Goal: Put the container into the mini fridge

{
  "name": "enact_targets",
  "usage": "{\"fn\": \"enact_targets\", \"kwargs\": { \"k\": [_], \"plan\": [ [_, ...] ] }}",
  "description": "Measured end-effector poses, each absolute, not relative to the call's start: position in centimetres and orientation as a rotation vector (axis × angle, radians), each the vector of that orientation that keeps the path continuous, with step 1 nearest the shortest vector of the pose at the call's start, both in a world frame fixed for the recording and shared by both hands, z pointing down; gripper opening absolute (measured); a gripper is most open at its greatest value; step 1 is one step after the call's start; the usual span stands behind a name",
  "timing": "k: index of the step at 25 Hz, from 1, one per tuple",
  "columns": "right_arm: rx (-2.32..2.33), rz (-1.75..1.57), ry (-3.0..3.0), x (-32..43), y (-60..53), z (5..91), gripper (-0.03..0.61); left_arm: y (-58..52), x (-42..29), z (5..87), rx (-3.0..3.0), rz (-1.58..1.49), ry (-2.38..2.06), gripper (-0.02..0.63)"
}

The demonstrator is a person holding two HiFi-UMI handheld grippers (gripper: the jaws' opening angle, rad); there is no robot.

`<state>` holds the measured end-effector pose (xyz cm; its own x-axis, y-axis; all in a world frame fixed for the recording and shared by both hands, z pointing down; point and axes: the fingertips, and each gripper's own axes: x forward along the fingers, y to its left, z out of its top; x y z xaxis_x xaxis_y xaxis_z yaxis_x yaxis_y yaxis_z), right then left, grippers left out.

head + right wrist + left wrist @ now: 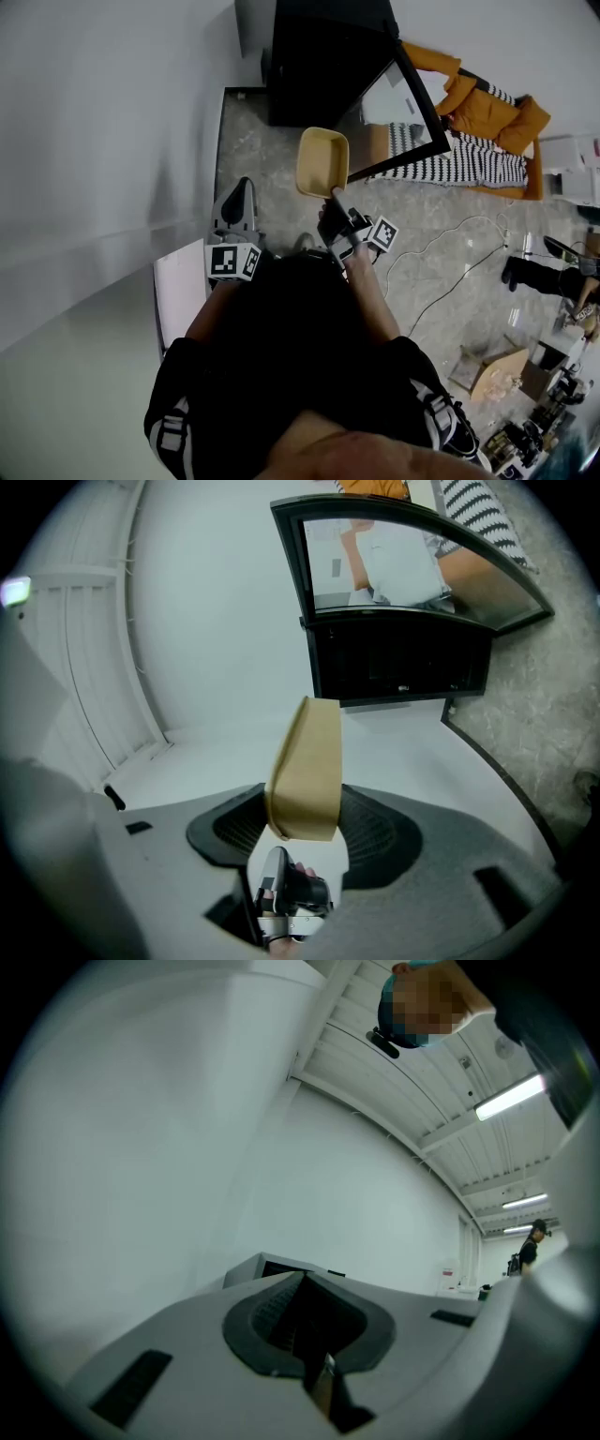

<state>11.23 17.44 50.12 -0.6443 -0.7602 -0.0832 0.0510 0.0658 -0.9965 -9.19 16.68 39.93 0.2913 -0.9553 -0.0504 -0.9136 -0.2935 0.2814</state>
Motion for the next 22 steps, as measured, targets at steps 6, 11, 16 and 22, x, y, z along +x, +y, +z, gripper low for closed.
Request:
{"fn": "enact_targets", "kwargs": {
  "k": [6,11,16,22],
  "plan": [
    [-0.747,-1.603,1.718,9.4,16.5,50.0,0.225,15.7,-11.2,39.7,2.412,-0.317,-1.685,0.006],
    [-0.778,-1.580,1.729,8.3,15.5,50.2,0.225,14.7,-12.4,39.6,2.445,-0.330,-1.640,0.006],
    [-0.789,-1.600,1.713,8.6,14.4,51.2,0.225,13.7,-12.3,39.4,2.442,-0.348,-1.646,0.006],
    [-0.766,-1.622,1.724,10.0,10.8,52.6,0.225,11.2,-10.3,40.1,2.426,-0.334,-1.668,0.006]
  ]
}}
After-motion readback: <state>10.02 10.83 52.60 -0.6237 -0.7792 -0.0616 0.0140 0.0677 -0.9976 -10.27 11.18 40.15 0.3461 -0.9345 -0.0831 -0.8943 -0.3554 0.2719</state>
